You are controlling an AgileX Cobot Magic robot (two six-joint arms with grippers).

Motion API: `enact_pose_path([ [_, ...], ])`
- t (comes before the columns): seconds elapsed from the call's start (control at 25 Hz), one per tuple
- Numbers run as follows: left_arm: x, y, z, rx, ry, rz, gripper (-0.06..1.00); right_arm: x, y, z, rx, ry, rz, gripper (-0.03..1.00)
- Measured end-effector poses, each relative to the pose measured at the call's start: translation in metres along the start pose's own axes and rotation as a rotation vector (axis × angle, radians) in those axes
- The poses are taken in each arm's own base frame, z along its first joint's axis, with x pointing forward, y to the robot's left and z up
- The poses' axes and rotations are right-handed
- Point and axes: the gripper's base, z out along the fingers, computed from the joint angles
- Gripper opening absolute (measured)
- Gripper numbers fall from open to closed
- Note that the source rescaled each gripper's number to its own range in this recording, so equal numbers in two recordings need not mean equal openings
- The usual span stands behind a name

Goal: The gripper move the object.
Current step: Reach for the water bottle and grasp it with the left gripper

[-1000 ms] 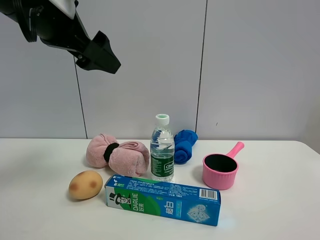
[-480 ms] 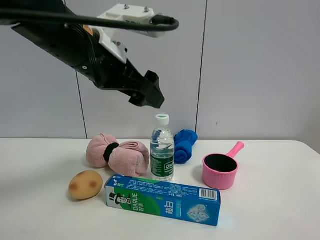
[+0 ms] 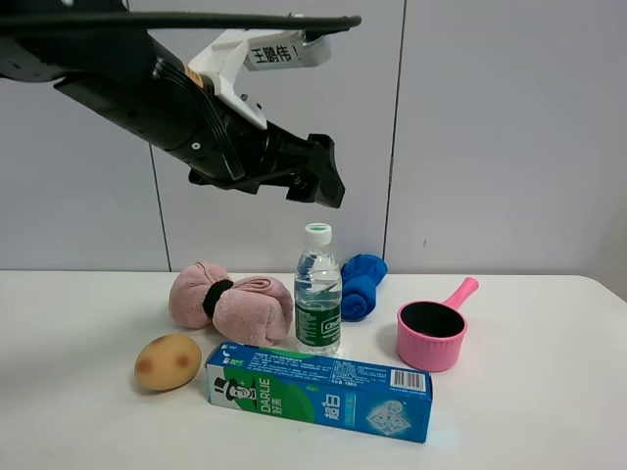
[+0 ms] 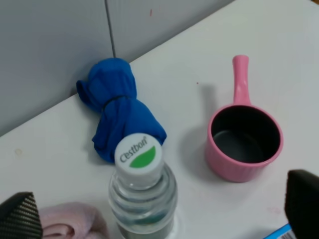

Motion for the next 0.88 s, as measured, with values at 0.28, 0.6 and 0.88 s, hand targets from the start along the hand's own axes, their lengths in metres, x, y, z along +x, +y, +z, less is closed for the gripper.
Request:
enact_pose_path([
  [0.28, 0.044, 0.003, 0.003, -0.023, -0.011, 0.030, 1.00, 0.000, 0.000, 0.000, 0.000, 0.000, 0.000, 1.00],
  [0.6, 0.060, 0.004, 0.002, -0.033, -0.146, 0.085, 1.00, 0.000, 0.000, 0.000, 0.000, 0.000, 0.000, 1.00],
  [0.88, 0.085, 0.004, 0.029, -0.024, -0.106, 0.116, 1.00, 0.000, 0.000, 0.000, 0.000, 0.000, 0.000, 1.00],
])
